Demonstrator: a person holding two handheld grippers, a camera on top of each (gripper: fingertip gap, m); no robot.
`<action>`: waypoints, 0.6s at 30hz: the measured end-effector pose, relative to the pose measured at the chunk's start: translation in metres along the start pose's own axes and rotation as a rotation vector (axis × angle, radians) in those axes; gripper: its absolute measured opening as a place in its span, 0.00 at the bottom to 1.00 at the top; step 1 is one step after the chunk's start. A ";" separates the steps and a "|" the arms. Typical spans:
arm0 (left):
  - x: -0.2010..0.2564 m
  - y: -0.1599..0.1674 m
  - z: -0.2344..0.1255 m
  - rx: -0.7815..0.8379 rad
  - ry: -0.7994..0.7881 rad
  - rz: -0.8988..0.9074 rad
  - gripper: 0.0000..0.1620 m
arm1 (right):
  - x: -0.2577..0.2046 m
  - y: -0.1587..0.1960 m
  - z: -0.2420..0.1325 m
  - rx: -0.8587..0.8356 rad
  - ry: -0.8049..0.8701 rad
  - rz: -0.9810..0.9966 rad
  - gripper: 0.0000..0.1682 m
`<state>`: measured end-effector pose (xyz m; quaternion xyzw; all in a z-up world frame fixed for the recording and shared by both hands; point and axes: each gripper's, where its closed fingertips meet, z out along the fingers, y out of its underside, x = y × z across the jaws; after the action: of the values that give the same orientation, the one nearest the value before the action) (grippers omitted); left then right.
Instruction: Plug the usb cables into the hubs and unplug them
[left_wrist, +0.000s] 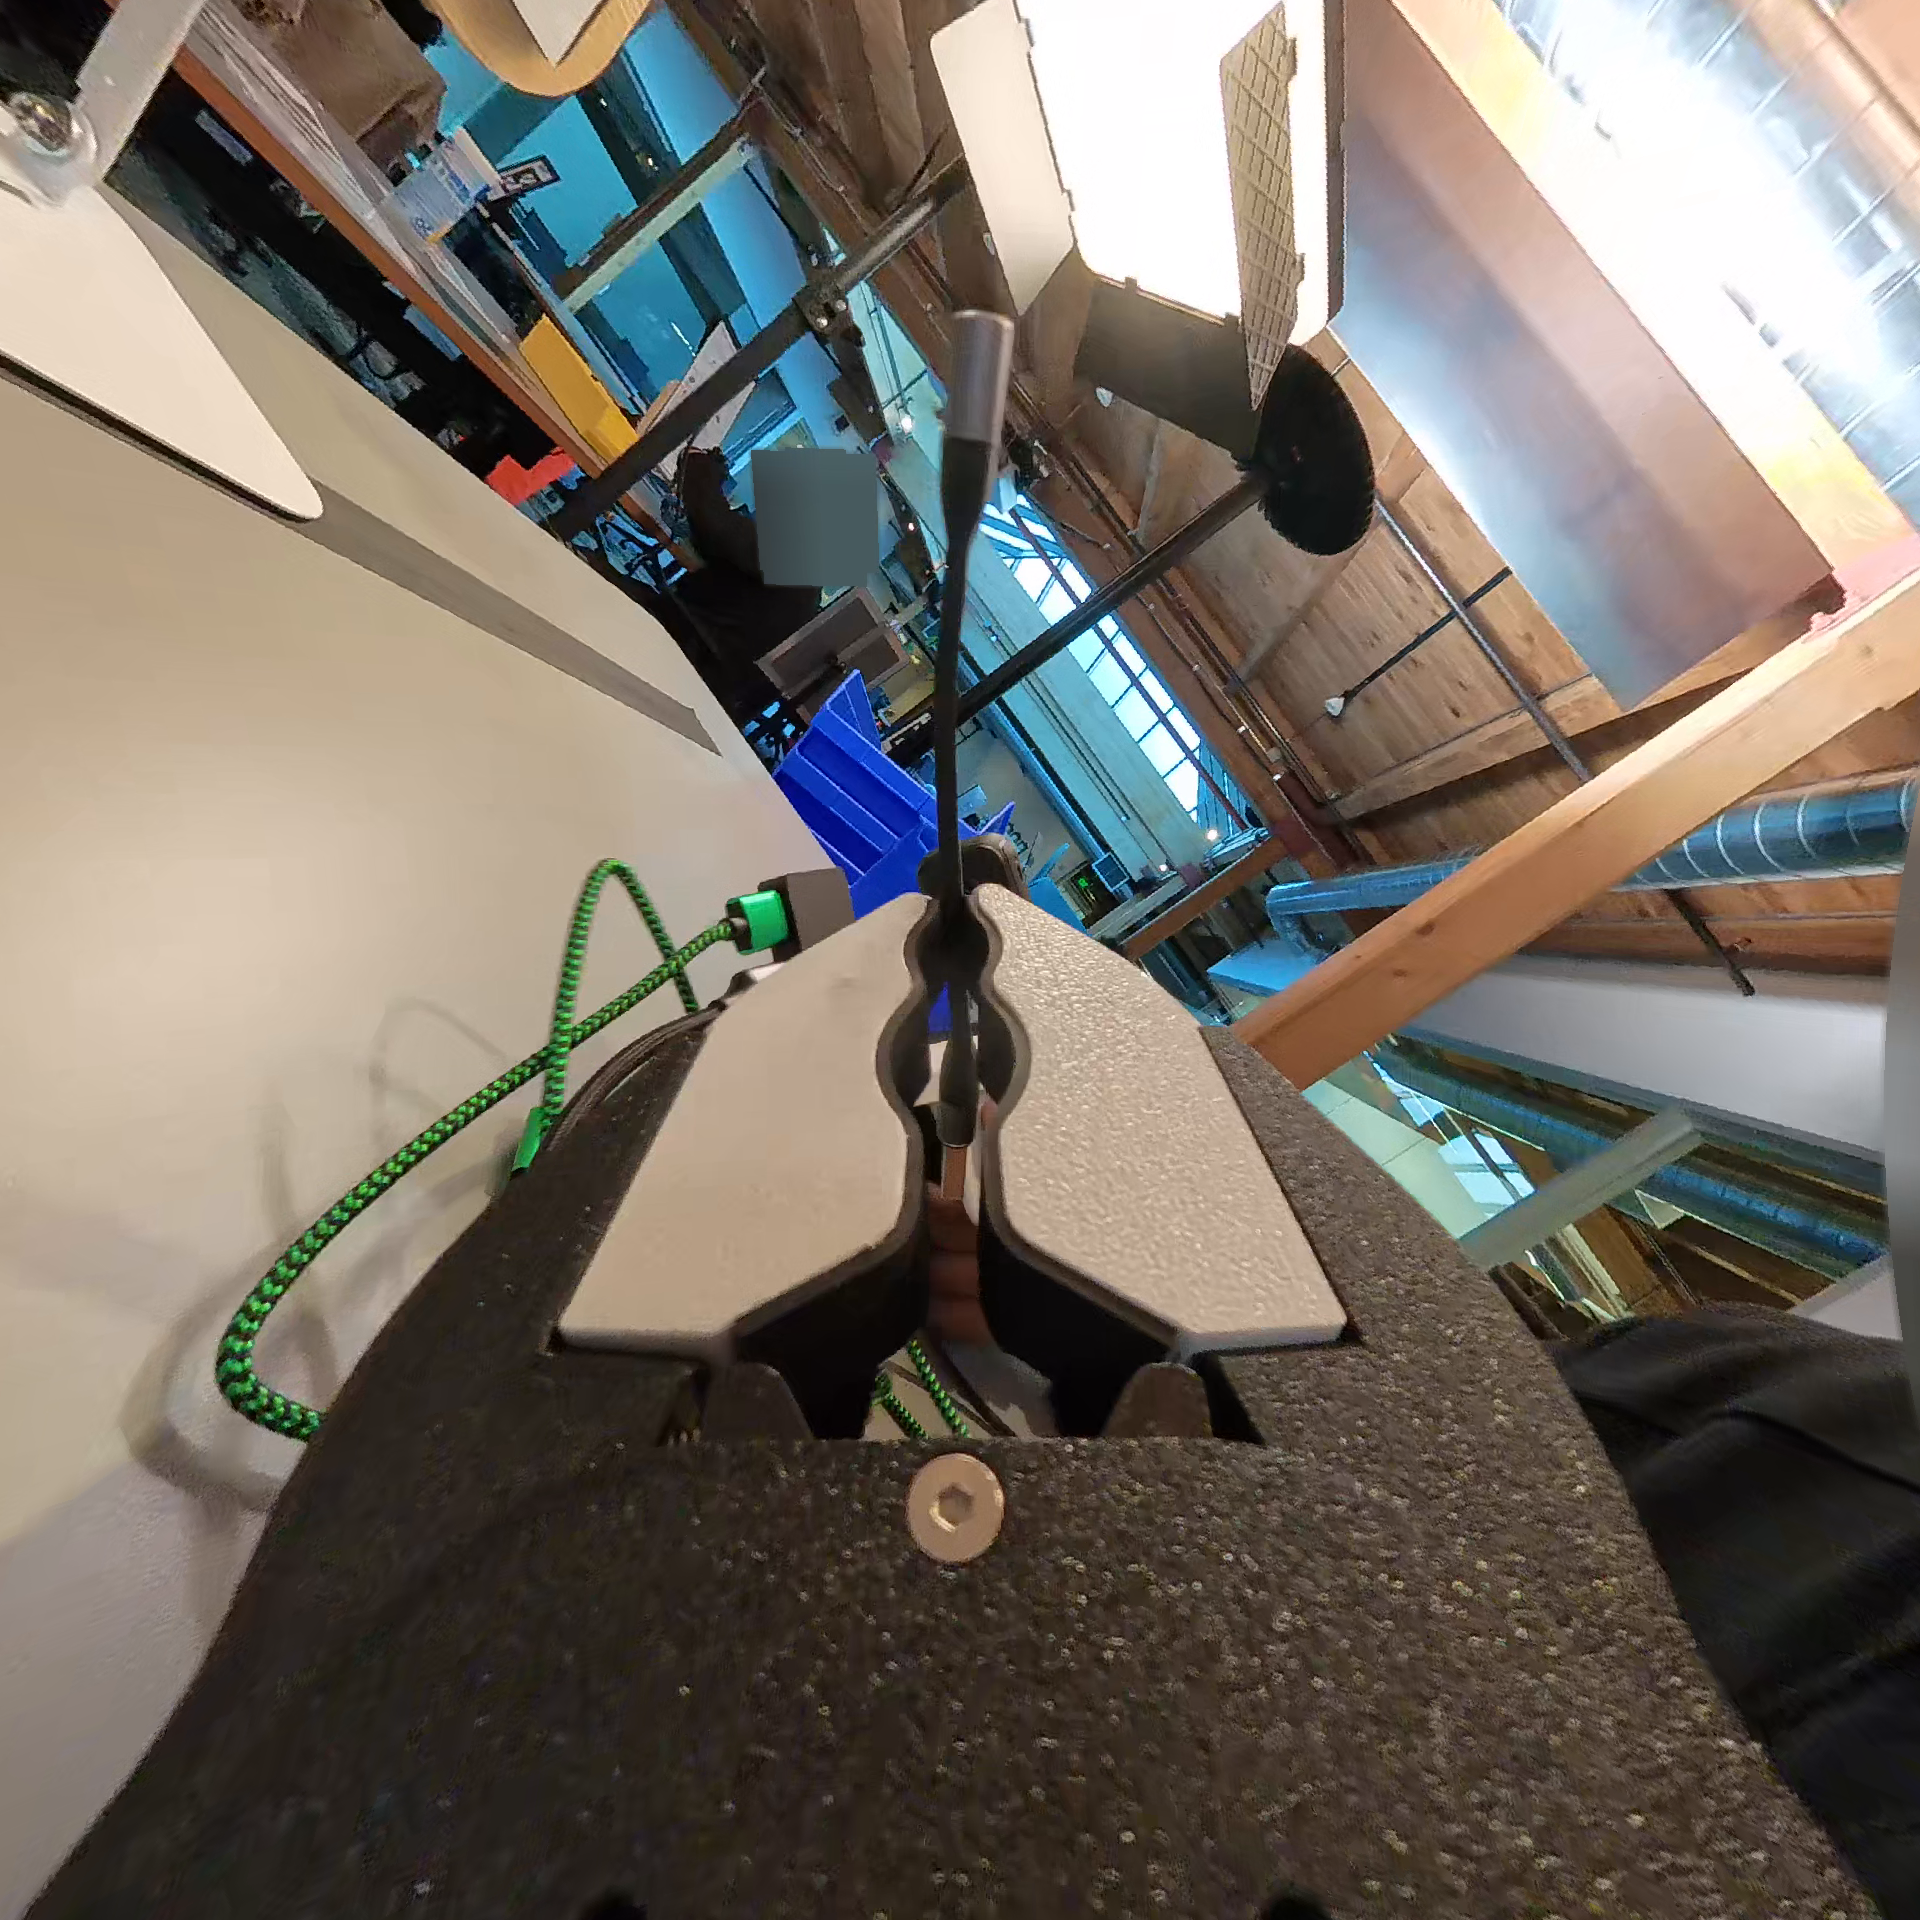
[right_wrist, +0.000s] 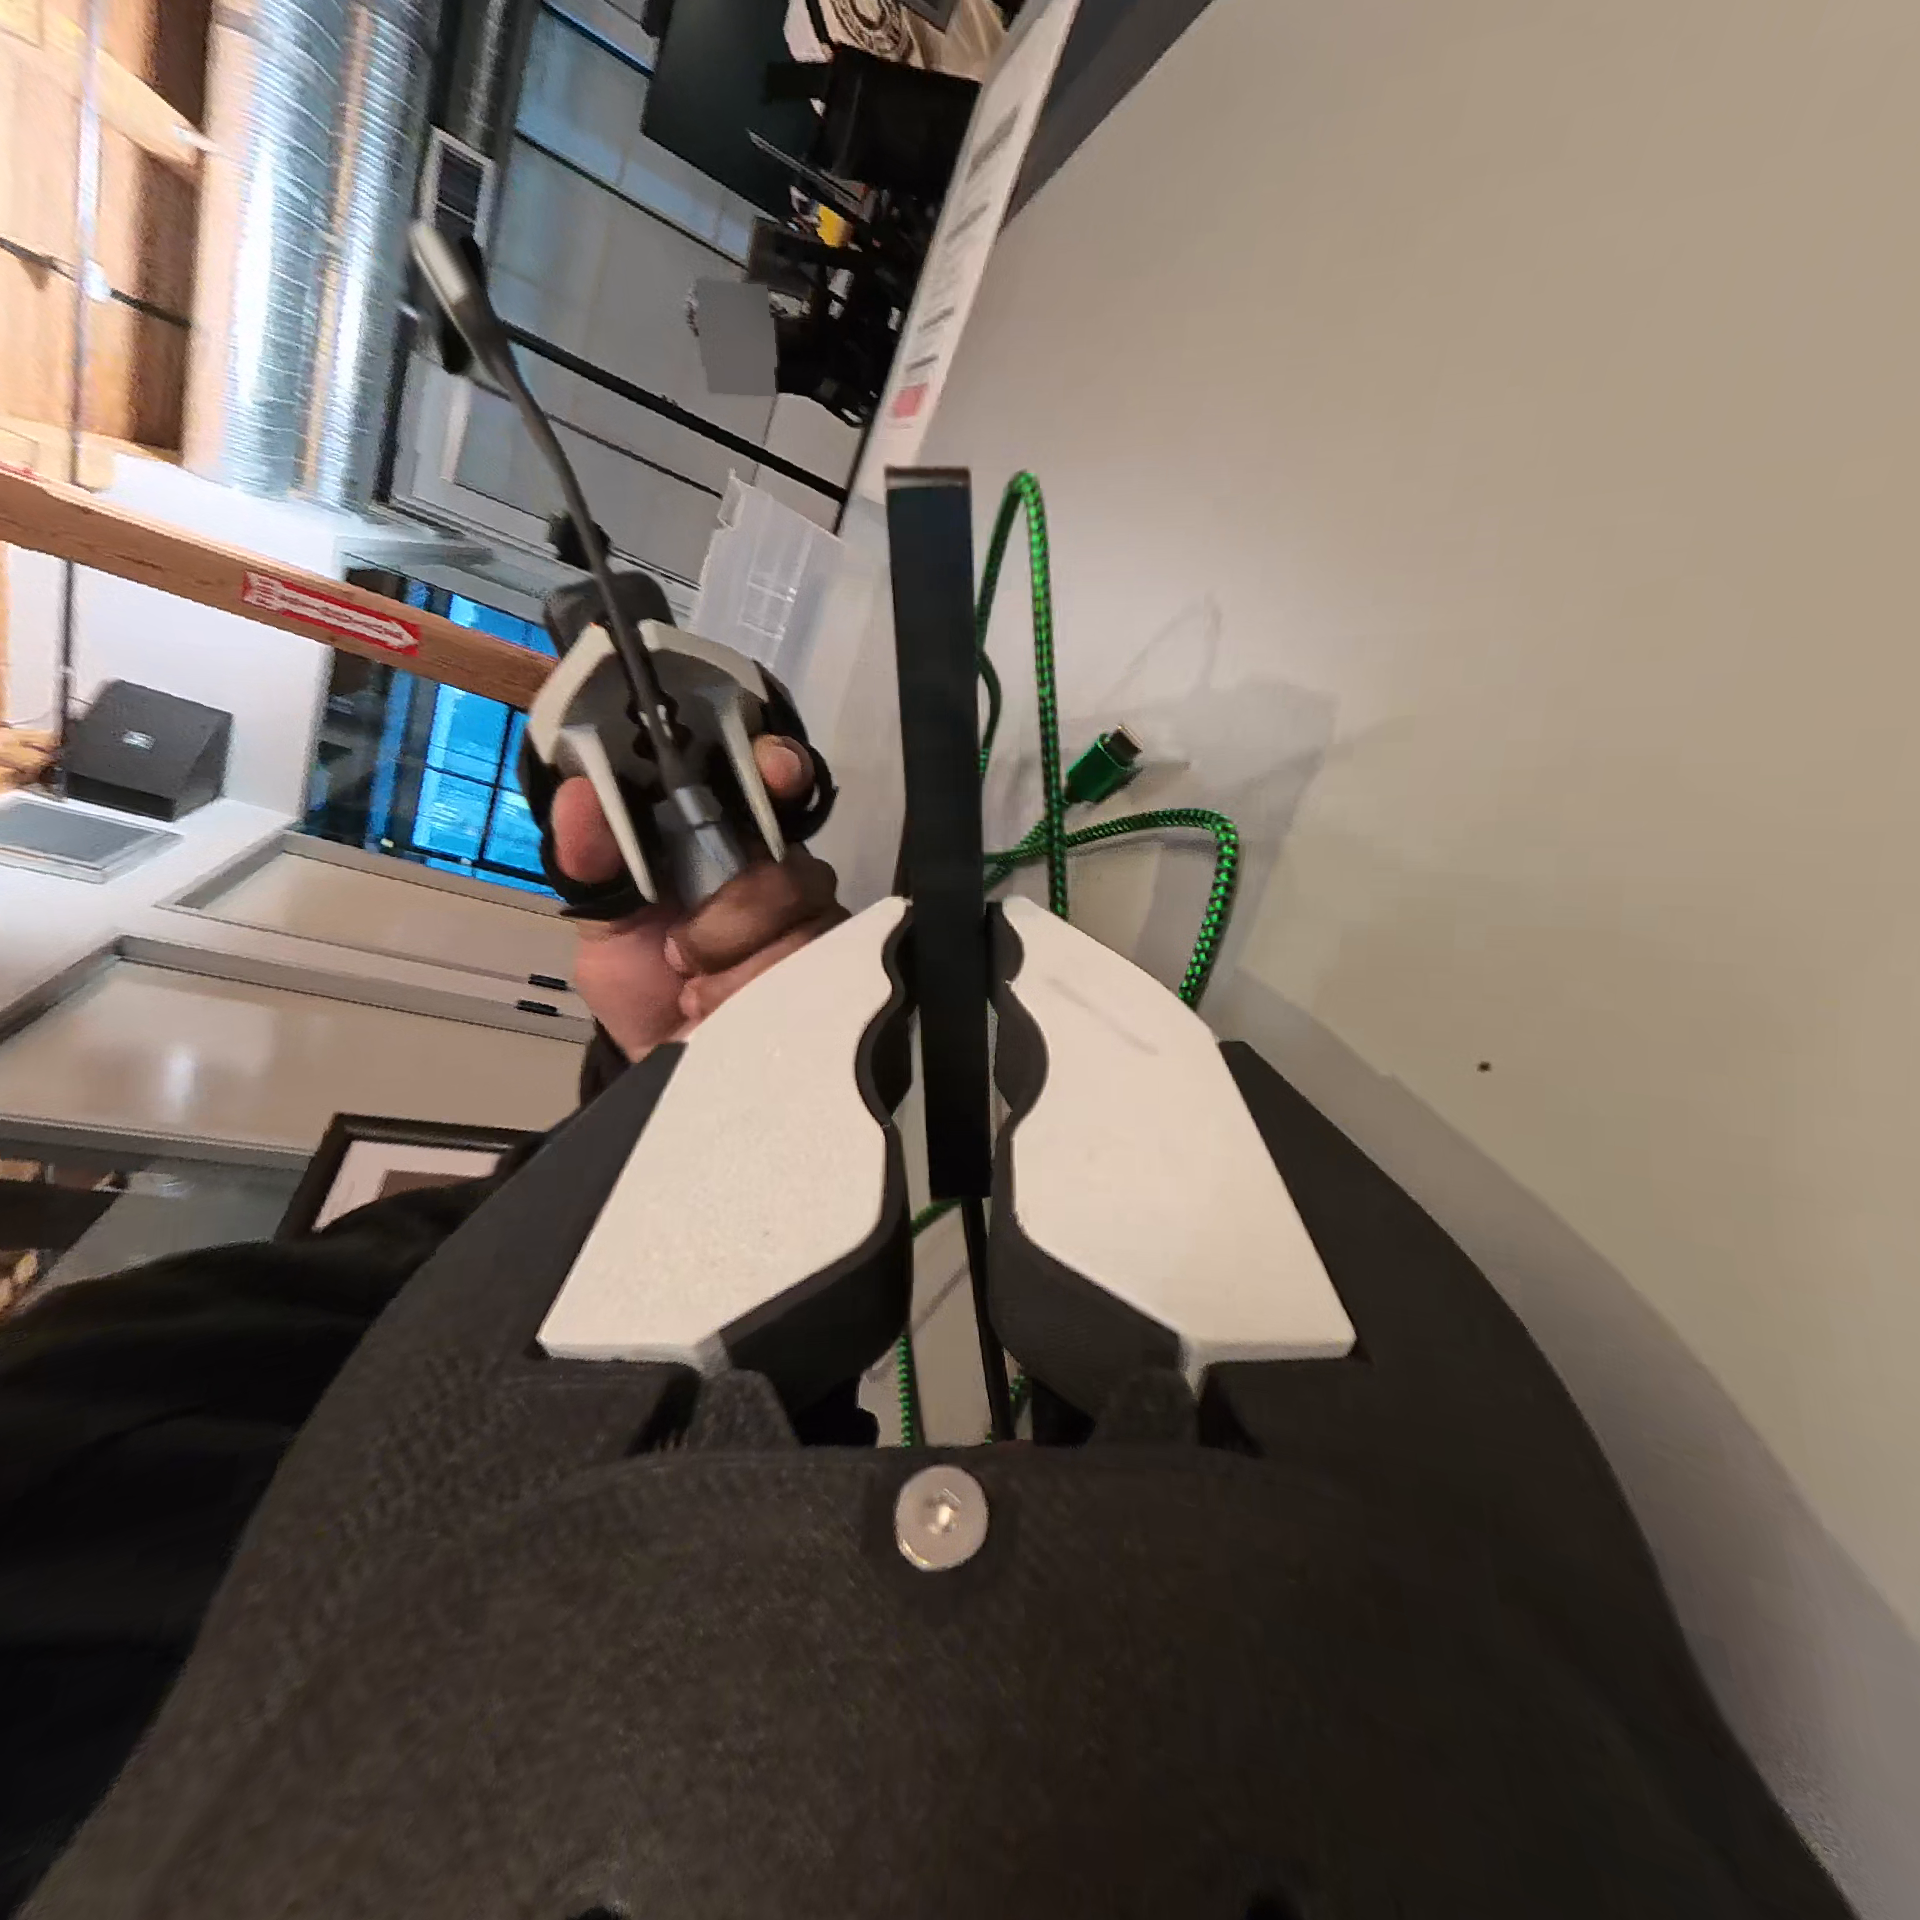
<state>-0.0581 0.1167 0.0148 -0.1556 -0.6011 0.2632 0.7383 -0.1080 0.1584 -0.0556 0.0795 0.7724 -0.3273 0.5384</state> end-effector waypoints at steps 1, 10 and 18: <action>-0.001 0.000 -0.002 0.001 -0.004 0.005 0.02 | 0.002 0.003 0.002 -0.020 0.028 -0.022 0.06; 0.007 -0.012 -0.012 0.052 0.085 -0.147 0.02 | 0.009 0.004 0.004 -0.038 0.116 -0.102 0.11; 0.012 -0.024 -0.021 0.134 0.132 -0.222 0.02 | 0.010 -0.011 -0.016 -0.020 0.286 -0.323 0.22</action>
<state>-0.0310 0.1064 0.0328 -0.0552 -0.5459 0.2086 0.8096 -0.1299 0.1574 -0.0566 -0.0052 0.8467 -0.3872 0.3648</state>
